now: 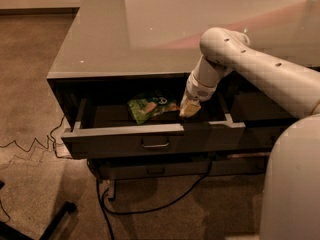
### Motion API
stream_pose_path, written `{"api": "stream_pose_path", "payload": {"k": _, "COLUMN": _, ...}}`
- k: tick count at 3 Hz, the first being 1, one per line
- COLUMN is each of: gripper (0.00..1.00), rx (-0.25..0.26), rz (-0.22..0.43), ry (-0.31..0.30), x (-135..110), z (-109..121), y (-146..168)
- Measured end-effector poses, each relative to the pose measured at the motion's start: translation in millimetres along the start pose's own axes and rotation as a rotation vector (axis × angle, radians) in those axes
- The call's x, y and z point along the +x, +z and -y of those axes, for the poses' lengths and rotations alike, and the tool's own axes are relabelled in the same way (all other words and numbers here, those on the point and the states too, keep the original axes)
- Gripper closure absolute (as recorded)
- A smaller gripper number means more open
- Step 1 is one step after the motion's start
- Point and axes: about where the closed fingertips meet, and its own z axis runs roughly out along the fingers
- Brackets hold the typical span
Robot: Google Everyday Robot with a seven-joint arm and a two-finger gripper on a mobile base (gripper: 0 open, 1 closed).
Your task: Open top drawer
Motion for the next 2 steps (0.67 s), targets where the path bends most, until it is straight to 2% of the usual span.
{"api": "stream_pose_path", "payload": {"k": 1, "gripper": 0.88, "rx": -0.001, "rz": 0.001, "ry": 0.000, "x": 0.1, "z": -0.2, "y": 0.9}}
{"api": "stream_pose_path", "payload": {"k": 2, "gripper": 1.00, "rx": 0.007, "rz": 0.004, "ry": -0.005, "x": 1.2, "z": -2.2, "y": 4.3}}
